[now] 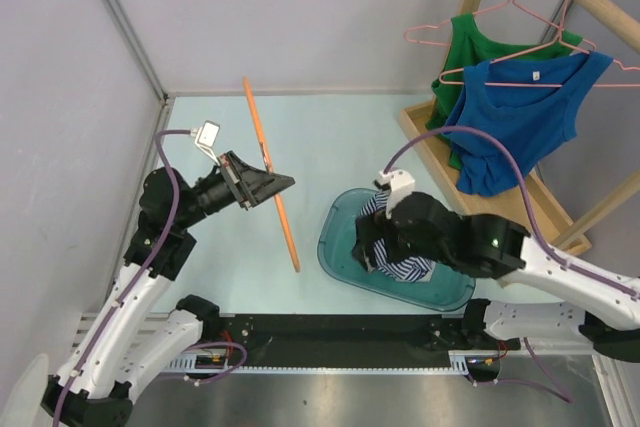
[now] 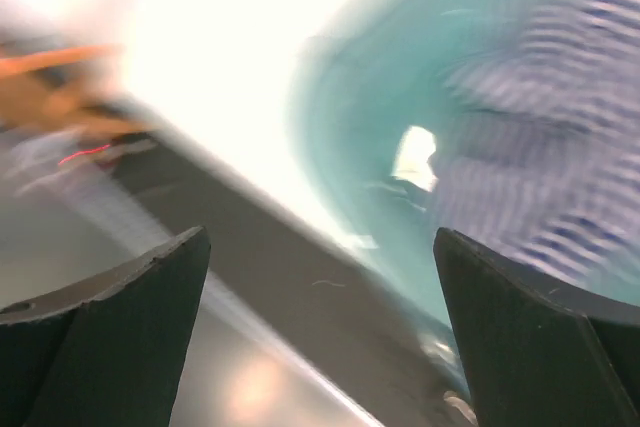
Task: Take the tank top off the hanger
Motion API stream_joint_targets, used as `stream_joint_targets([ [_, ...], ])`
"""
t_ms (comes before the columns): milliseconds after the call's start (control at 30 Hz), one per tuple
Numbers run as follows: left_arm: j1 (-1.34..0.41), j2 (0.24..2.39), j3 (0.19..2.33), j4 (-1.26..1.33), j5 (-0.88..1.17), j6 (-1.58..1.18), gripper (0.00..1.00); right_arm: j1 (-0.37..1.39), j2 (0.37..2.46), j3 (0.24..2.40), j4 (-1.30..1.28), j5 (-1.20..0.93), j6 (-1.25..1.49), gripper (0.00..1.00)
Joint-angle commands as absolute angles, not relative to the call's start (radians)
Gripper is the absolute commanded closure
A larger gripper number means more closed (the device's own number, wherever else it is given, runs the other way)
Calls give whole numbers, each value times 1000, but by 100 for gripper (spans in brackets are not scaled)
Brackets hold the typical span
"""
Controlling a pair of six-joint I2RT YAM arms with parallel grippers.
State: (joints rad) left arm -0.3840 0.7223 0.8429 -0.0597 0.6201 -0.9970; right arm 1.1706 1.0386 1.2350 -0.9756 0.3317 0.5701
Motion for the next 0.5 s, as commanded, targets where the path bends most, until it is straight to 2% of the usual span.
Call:
stream_joint_targets([
  [0, -413, 730, 868, 139, 713, -1123, 100, 1224, 910, 1057, -349, -150, 506, 0],
  [100, -426, 727, 867, 169, 735, -1164, 100, 1232, 925, 997, -145, -215, 529, 4],
  [133, -429, 721, 861, 173, 732, -1179, 100, 1242, 940, 1005, -99, -241, 526, 10],
  [233, -434, 701, 848, 184, 723, -1210, 100, 1291, 1024, 1046, -101, -242, 480, 17],
  [400, -437, 692, 835, 212, 733, -1249, 100, 1367, 1098, 1108, -137, -146, 407, 20],
  [467, -439, 686, 831, 212, 733, -1258, 100, 1377, 1104, 1101, -107, -143, 400, 26],
])
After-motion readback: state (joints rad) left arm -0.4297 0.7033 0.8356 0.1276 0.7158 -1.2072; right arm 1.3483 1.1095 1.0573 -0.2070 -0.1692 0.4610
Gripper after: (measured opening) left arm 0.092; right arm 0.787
